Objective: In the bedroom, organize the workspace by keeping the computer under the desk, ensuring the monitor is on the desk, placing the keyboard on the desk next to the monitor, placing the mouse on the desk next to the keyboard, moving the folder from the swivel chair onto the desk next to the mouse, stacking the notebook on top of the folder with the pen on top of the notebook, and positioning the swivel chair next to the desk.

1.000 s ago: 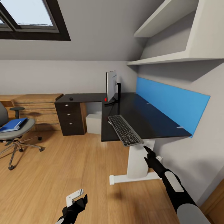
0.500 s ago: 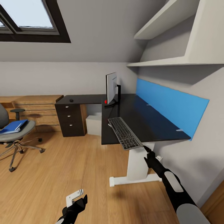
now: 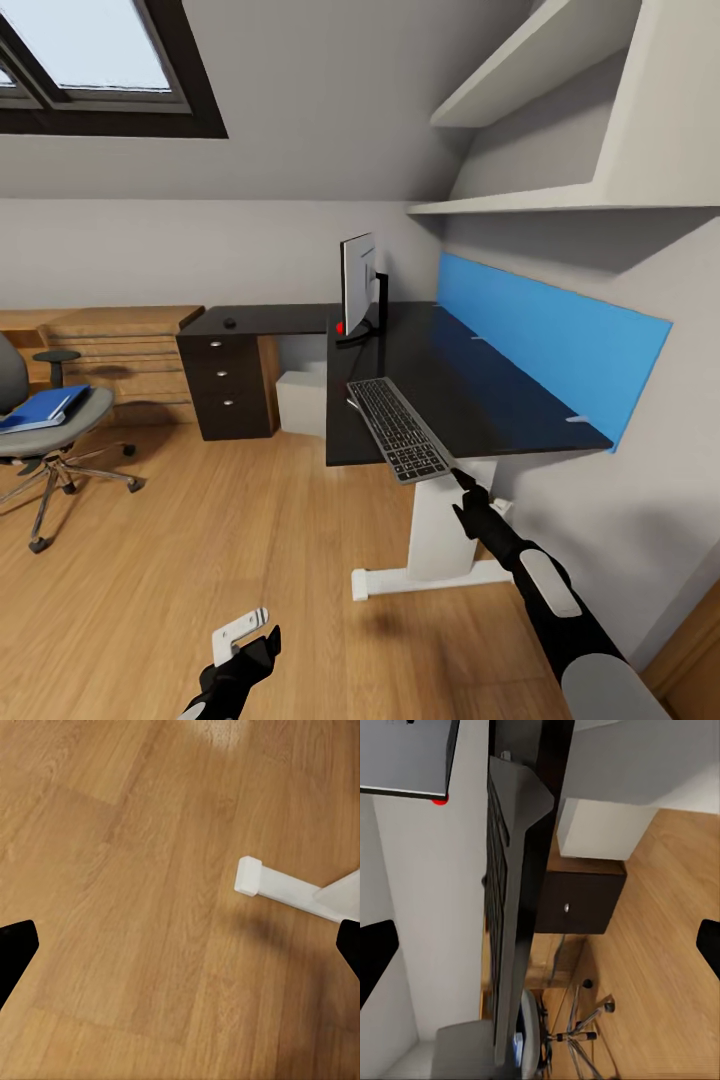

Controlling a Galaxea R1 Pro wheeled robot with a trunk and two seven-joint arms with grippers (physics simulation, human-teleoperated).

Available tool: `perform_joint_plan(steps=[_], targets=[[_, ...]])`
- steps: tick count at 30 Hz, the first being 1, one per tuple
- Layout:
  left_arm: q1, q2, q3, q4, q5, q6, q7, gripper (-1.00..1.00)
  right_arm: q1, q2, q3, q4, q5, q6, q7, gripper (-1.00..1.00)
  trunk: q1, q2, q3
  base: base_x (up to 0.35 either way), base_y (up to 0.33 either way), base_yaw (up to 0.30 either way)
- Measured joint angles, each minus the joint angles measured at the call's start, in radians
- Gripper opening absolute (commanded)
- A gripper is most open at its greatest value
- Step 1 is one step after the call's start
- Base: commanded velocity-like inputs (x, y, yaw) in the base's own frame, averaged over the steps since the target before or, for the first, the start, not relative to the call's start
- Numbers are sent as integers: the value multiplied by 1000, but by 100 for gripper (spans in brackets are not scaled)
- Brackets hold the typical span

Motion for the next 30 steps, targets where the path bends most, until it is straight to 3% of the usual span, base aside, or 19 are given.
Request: perform_joint_plan(steps=[30], targets=[[0, 0, -1, 1, -1, 0, -1, 100, 1, 0, 7, -1, 4, 10, -2, 100, 0, 0, 0, 49, 36, 0]])
